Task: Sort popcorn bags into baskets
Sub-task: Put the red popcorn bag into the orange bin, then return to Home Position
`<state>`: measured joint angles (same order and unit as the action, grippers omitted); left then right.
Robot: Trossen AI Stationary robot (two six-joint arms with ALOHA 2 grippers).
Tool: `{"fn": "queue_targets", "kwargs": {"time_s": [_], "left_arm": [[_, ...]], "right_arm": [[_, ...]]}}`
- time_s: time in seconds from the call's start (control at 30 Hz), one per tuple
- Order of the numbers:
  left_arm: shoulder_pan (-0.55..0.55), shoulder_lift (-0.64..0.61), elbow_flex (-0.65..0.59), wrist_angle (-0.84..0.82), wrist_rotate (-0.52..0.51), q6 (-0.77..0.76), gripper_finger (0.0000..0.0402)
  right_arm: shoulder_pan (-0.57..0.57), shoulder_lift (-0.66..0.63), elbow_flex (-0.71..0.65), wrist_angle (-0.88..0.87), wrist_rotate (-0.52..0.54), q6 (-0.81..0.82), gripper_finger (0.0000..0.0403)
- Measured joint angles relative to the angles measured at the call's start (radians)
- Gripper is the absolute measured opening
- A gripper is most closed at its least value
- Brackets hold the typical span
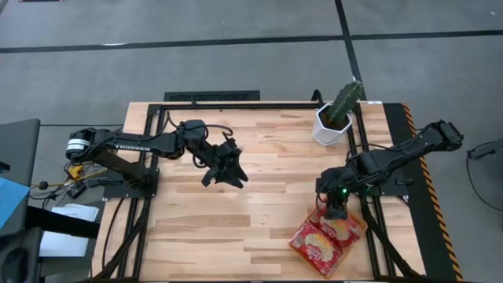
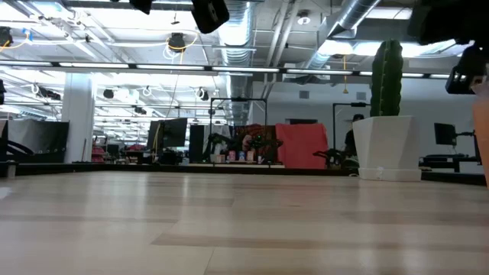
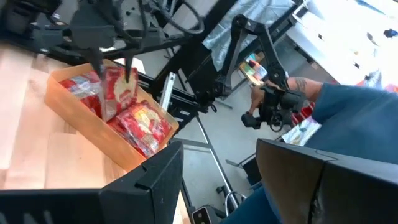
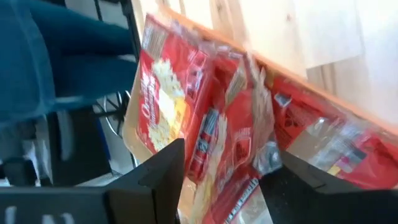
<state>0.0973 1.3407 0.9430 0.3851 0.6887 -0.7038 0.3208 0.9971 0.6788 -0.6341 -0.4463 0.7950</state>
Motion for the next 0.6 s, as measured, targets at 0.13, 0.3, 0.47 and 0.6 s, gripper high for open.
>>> {"fn": "queue_targets", "kwargs": {"time_s": [0.13, 0.3, 0.47, 0.6], "left_arm": [[0.052, 0.000, 0.000, 0.000, 0.002, -0.045, 0.0190], [0.115, 0.000, 0.000, -0.026, 0.002, -0.090, 0.0190], [0.143, 0.000, -0.001, -0.038, 0.015, -0.094, 0.0190], [0.154, 0.000, -0.001, -0.040, 0.014, -0.085, 0.0190]], "right_arm": [[-0.037, -0.047, 0.000, -0.006, 0.000, 0.011, 0.0219], [-0.076, -0.111, 0.000, -0.150, 0.014, 0.077, 0.0207], [-0.054, -0.173, 0.001, 0.025, 0.043, 0.121, 0.0189], [-0.035, -0.196, 0.022, 0.088, 0.128, 0.151, 0.0166]]}}
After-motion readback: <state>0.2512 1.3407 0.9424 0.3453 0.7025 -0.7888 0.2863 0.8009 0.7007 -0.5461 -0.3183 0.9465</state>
